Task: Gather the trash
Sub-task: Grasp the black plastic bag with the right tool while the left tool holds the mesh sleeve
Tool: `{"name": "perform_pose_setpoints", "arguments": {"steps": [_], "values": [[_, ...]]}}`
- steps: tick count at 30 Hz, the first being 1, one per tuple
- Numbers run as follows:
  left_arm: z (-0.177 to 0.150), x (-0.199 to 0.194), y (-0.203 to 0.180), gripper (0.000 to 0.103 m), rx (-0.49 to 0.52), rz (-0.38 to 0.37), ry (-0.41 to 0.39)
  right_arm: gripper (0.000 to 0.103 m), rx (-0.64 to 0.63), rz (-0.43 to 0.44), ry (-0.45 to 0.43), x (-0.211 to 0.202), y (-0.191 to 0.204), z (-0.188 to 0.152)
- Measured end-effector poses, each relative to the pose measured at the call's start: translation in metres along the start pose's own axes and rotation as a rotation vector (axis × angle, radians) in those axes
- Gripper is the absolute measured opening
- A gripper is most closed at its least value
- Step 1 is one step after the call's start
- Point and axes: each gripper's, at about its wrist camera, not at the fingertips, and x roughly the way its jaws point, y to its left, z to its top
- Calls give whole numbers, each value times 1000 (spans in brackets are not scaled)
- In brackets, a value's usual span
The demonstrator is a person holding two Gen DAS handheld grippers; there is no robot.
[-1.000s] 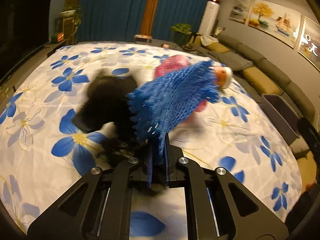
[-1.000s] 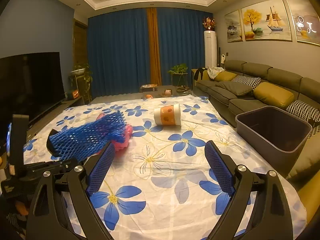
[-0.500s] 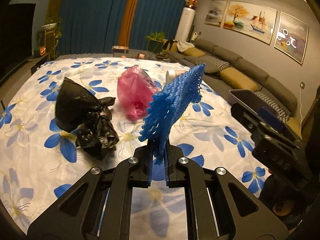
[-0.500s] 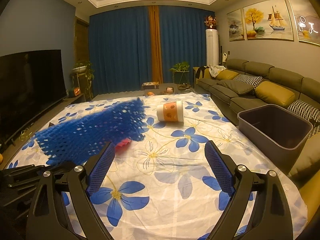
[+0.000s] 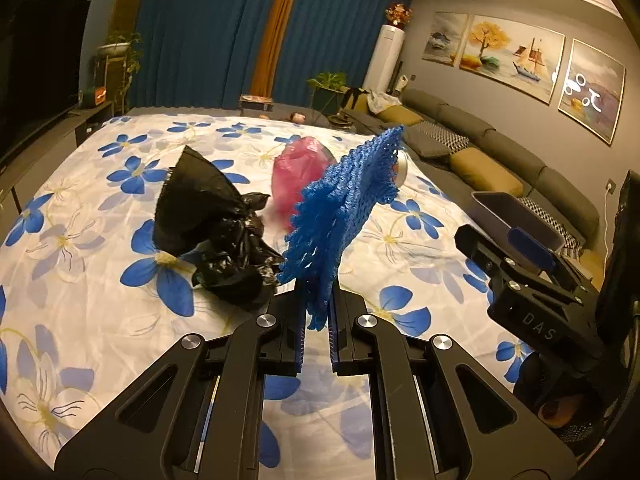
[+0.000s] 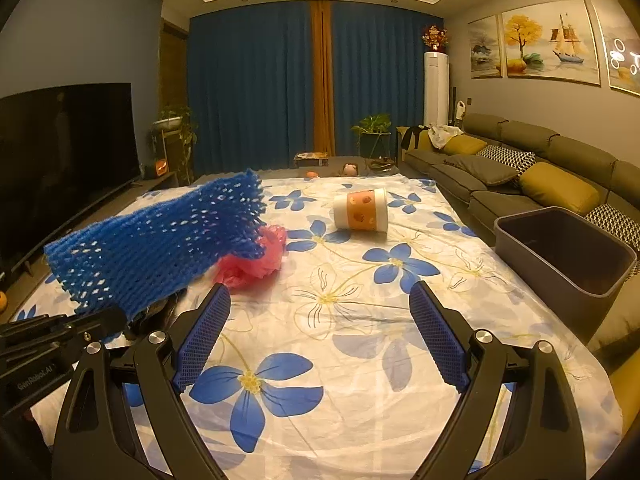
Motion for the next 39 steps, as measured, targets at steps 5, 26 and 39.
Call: {"name": "perform_pose_setpoints", "arguments": {"steps": [5, 26, 39], "values": [[0, 0, 10, 8, -28, -4, -2, 88, 6, 11, 24, 8, 2, 0], [-5, -14, 16, 8, -8, -18, -40, 88, 82, 202, 44, 15, 24, 28], [12, -78, 65, 8, -103, 136, -194, 86, -32, 285, 134, 45, 91, 18]]}}
